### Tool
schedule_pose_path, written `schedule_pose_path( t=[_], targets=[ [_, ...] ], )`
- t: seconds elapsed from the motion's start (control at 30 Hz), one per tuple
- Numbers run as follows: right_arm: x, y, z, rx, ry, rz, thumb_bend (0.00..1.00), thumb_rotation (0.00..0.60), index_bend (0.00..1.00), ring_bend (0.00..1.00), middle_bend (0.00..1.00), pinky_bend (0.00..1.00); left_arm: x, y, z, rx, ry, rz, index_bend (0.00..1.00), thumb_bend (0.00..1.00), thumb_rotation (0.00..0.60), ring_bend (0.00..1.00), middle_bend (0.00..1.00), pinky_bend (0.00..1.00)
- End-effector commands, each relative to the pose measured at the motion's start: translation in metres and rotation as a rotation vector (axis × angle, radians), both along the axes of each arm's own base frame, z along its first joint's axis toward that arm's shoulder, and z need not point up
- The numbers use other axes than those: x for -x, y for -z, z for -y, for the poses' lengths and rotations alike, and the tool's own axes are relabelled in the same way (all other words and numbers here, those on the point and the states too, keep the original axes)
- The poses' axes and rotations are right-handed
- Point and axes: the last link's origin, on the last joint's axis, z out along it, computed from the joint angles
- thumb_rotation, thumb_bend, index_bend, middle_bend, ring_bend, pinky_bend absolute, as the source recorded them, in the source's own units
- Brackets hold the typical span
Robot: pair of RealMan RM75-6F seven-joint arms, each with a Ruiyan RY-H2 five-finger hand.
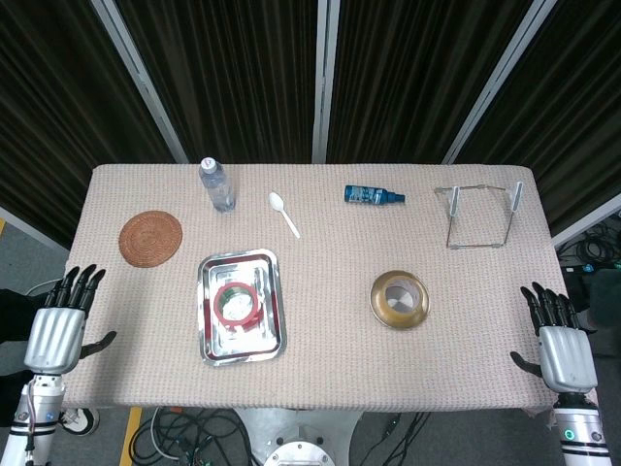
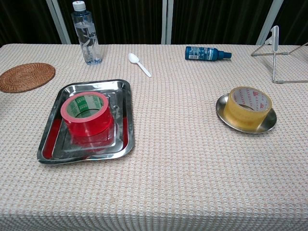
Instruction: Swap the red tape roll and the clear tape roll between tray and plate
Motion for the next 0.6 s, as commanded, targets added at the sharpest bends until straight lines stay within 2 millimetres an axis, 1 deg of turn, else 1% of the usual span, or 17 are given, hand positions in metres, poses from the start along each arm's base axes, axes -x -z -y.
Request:
schedule_pose_path(
  t=[0.03,0.2,0.3,0.37,0.47,0.6],
  targets=[
    [-0.001,0.0,0.001,-0.005,-0.004,-0.003,0.03,0.6,0.0,0.0,0.0,0.0,0.0,0.0,0.0,-0.001,0.001,0.004,0.09,0.09,0.6,0.0,0.04,0.15],
    [-0.007,0.004,0.006,-0.034,-0.01,0.0,0.03,0.6,0.0,0.0,0.0,0.0,-0.002,0.0,0.0,0.004,0.007,0.01,0.09,0.09,0.6,0.0,0.04,0.15],
    [-0.014,0.008,0.016,-0.065,-0.024,-0.008,0.04,0.6,0.0,0.0,0.0,0.0,-0.001,-0.001,-0.001,0.005,0.01,0.013,0.08,0.09,0.6,0.0,0.04,0.15],
    [-0.021,0.011,0.026,-0.09,-0.037,-0.015,0.04,0.6,0.0,0.0,0.0,0.0,0.001,-0.001,-0.001,0.008,0.009,0.017,0.09,0.09,0.6,0.0,0.04,0.15],
    [-0.038,0.021,0.046,-0.152,-0.065,-0.031,0.04,0.6,0.0,0.0,0.0,0.0,0.003,0.0,0.002,0.014,0.009,0.024,0.09,0.09,0.6,0.0,0.04,0.15],
    [-0.062,0.038,0.075,-0.251,-0.102,-0.052,0.04,0.6,0.0,0.0,0.0,0.0,0.006,0.006,0.003,0.025,0.005,0.033,0.09,0.09,0.6,0.0,0.04,0.15]
  ],
)
